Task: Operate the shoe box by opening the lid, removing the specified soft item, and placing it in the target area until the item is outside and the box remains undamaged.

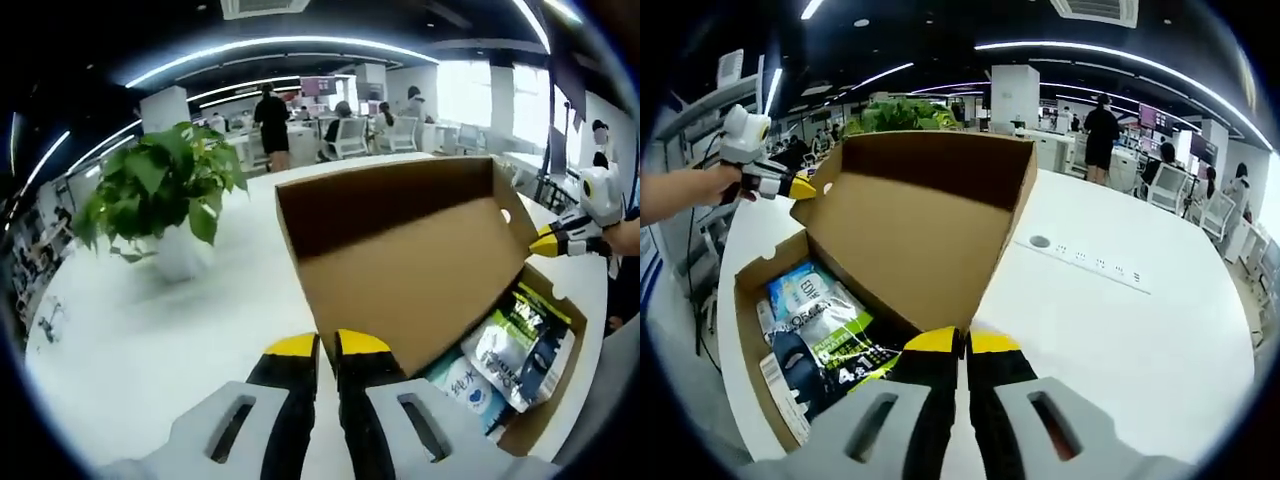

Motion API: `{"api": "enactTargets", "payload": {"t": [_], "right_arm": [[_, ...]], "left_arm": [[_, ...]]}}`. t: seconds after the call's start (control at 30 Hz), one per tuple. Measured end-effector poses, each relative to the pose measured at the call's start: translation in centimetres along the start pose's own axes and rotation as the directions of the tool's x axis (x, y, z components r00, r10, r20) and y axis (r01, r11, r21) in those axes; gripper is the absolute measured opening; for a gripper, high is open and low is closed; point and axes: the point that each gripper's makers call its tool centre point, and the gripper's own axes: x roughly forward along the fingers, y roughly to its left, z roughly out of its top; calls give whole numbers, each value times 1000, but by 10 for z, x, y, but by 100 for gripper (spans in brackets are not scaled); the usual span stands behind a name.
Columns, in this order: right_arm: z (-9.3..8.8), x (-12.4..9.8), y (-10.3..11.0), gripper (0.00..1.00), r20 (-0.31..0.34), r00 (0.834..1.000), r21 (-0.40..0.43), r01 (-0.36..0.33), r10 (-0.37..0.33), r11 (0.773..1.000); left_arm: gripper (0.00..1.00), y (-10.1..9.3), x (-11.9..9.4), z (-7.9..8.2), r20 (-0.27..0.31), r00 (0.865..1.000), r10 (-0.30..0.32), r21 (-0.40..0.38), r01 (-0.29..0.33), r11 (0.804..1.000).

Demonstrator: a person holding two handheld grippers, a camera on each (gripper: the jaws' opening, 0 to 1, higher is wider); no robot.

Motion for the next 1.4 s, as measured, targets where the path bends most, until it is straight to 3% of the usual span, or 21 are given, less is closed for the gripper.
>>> {"api": "enactTargets", "payload": {"t": [0.5, 1.1, 1.4], "right_arm": [[1, 4, -2, 1, -35, 999, 15, 5, -4, 1000], [0, 11, -7, 3, -68, 998, -41, -7, 4, 999], [-1, 16, -11, 3, -84, 996, -19, -22, 20, 1000]], "left_arm": [[0, -12, -9, -30, -31, 999, 6, -44, -7, 999], [0, -15, -6, -35, -49, 999, 6, -55, -8, 998], [0, -14, -3, -36, -59, 998, 1, -64, -5, 998]]}}
